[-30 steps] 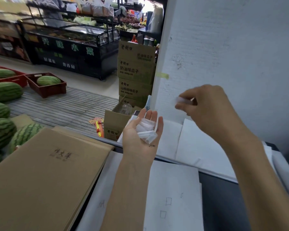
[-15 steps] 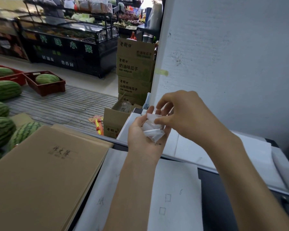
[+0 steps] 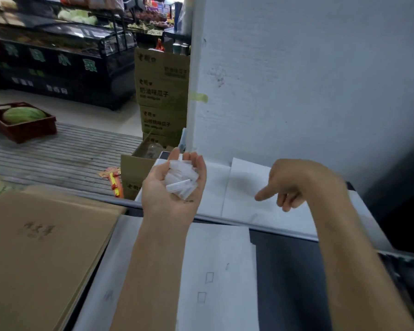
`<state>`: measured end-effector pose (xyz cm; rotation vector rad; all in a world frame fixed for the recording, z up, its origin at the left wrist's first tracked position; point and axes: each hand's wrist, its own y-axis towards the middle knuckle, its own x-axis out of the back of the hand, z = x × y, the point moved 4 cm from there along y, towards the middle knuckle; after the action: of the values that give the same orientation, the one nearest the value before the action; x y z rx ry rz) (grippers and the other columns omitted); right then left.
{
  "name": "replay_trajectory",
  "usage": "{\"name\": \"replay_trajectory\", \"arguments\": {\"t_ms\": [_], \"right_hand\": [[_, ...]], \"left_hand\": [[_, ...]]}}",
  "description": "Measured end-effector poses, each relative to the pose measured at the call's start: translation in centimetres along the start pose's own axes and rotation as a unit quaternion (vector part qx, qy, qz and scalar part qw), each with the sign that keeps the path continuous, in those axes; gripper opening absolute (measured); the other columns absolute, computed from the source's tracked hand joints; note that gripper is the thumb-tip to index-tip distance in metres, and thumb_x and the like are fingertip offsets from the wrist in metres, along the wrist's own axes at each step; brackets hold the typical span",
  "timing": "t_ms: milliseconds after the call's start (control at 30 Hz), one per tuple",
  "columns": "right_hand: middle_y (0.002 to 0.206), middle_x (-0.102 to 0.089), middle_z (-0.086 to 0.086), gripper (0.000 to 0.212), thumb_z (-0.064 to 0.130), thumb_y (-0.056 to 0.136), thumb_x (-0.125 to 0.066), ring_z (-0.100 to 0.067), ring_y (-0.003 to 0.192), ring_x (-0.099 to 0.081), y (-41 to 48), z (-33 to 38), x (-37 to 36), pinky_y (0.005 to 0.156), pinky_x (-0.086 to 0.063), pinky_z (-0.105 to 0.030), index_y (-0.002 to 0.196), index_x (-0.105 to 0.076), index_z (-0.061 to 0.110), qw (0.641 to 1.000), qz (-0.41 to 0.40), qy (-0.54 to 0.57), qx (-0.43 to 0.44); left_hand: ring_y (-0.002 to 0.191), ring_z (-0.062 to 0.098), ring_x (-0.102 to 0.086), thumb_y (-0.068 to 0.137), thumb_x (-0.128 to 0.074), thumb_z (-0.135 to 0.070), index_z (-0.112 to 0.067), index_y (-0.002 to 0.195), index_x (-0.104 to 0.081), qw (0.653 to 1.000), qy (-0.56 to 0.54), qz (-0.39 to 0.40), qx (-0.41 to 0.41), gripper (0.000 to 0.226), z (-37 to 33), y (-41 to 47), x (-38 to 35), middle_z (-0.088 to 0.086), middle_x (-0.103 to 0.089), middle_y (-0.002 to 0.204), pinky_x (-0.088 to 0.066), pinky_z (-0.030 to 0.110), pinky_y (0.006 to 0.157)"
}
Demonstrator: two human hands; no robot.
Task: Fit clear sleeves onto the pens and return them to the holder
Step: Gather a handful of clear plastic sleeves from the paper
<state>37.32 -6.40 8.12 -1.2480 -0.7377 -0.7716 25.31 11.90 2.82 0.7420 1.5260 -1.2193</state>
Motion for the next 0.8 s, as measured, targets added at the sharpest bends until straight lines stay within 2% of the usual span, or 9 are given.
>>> {"name": "replay_trajectory", "arguments": {"t_ms": [133, 200, 267, 333, 433, 533, 600, 700, 800], "right_hand": [[0.076, -0.078, -0.015, 0.069, 0.067, 0.087, -0.071, -0.025, 0.081, -0.077, 1.7, -0.1, -2.8, 0.098, -0.056, -0.036, 0.094, -0.073, -0.001, 0.991, 0.087, -0.005, -0.1], [0.065, -0.076, -0.008, 0.068, 0.071, 0.085, -0.07, -0.021, 0.077, -0.071, 2.4, 0.3, -3.6, 0.103, -0.051, -0.031, 0.087, -0.075, 0.003, 0.989, 0.098, -0.043, -0.104], [0.056, -0.072, -0.001, 0.057, 0.064, 0.088, -0.072, -0.017, 0.064, -0.06, 2.8, 0.7, -4.0, 0.089, -0.049, -0.026, 0.083, -0.073, 0.007, 0.989, 0.103, -0.063, -0.09], [0.05, -0.068, 0.001, 0.044, 0.05, 0.096, -0.071, -0.013, 0.049, -0.054, 2.9, 1.1, -4.4, 0.061, -0.047, -0.02, 0.082, -0.069, 0.008, 0.988, 0.124, -0.056, -0.073], [0.06, -0.071, -0.004, 0.034, 0.032, 0.099, -0.071, -0.01, 0.03, -0.05, 2.4, 1.4, -4.5, 0.034, -0.034, -0.013, 0.081, -0.068, 0.004, 0.989, 0.139, -0.032, -0.047], [0.077, -0.076, -0.008, 0.026, 0.023, 0.098, -0.072, -0.011, 0.04, -0.062, 1.3, 2.3, -3.0, 0.036, -0.039, -0.014, 0.083, -0.068, 0.002, 0.997, 0.069, -0.004, 0.015], [0.078, -0.079, -0.005, 0.02, 0.02, 0.097, -0.069, -0.014, 0.057, -0.074, 0.1, 3.4, -1.0, 0.045, -0.044, -0.019, 0.088, -0.071, 0.003, 0.995, -0.04, 0.032, 0.085], [0.065, -0.076, 0.004, 0.018, 0.02, 0.092, -0.066, -0.006, 0.052, -0.071, -3.0, 5.2, 1.7, 0.041, -0.042, -0.016, 0.082, -0.077, 0.01, 0.951, -0.179, 0.142, 0.21], [0.064, -0.073, 0.011, 0.012, 0.025, 0.094, -0.07, 0.003, 0.049, -0.063, -6.4, 7.7, 2.0, 0.038, -0.038, -0.008, 0.084, -0.076, 0.023, 0.9, -0.203, 0.19, 0.336]], "left_hand": [[0.092, 0.035, -0.072, 0.104, -0.055, -0.015, -0.003, 0.123, -0.069, 1.0, 0.011, 0.002, -0.004, 0.027, 0.0, 0.0, 0.0, 0.027, -0.07, 0.111, -0.065, 0.046, 0.075], [0.098, 0.034, -0.071, 0.104, -0.055, -0.016, -0.003, 0.123, -0.069, 1.0, 0.017, 0.0, -0.009, 0.026, -0.2, 0.0, 0.0, 0.025, -0.069, 0.115, -0.065, 0.046, 0.074], [0.106, 0.033, -0.069, 0.104, -0.056, -0.015, -0.003, 0.122, -0.069, 1.0, 0.022, 0.0, -0.012, 0.026, -0.4, -0.1, 0.0, 0.024, -0.068, 0.12, -0.065, 0.046, 0.075], [0.111, 0.032, -0.068, 0.103, -0.055, -0.014, -0.003, 0.122, -0.069, 1.0, 0.027, -0.001, -0.015, 0.026, -0.5, -0.1, -0.1, 0.024, -0.067, 0.122, -0.065, 0.046, 0.077], [0.114, 0.032, -0.067, 0.103, -0.055, -0.014, -0.004, 0.122, -0.07, 0.999, 0.037, -0.004, -0.015, 0.026, -0.5, -0.1, -0.1, 0.023, -0.068, 0.12, -0.064, 0.046, 0.079], [0.102, 0.034, -0.071, 0.103, -0.055, -0.012, -0.005, 0.123, -0.07, 0.999, 0.037, -0.005, -0.009, 0.027, -0.2, -0.2, -0.2, 0.024, -0.071, 0.113, -0.064, 0.046, 0.079], [0.087, 0.035, -0.073, 0.102, -0.056, -0.012, -0.005, 0.122, -0.071, 0.999, 0.031, -0.008, -0.004, 0.026, -0.1, -0.2, -0.2, 0.025, -0.073, 0.104, -0.064, 0.047, 0.078], [0.088, 0.034, -0.072, 0.104, -0.055, -0.016, -0.006, 0.124, -0.071, 0.999, 0.032, -0.012, 0.002, 0.028, 0.1, -0.3, -0.2, 0.025, -0.071, 0.108, -0.065, 0.048, 0.076], [0.09, 0.034, -0.072, 0.103, -0.055, -0.018, -0.006, 0.124, -0.072, 0.999, 0.04, -0.015, -0.003, 0.029, 0.3, -0.5, -0.3, 0.026, -0.069, 0.112, -0.065, 0.048, 0.074]]}}
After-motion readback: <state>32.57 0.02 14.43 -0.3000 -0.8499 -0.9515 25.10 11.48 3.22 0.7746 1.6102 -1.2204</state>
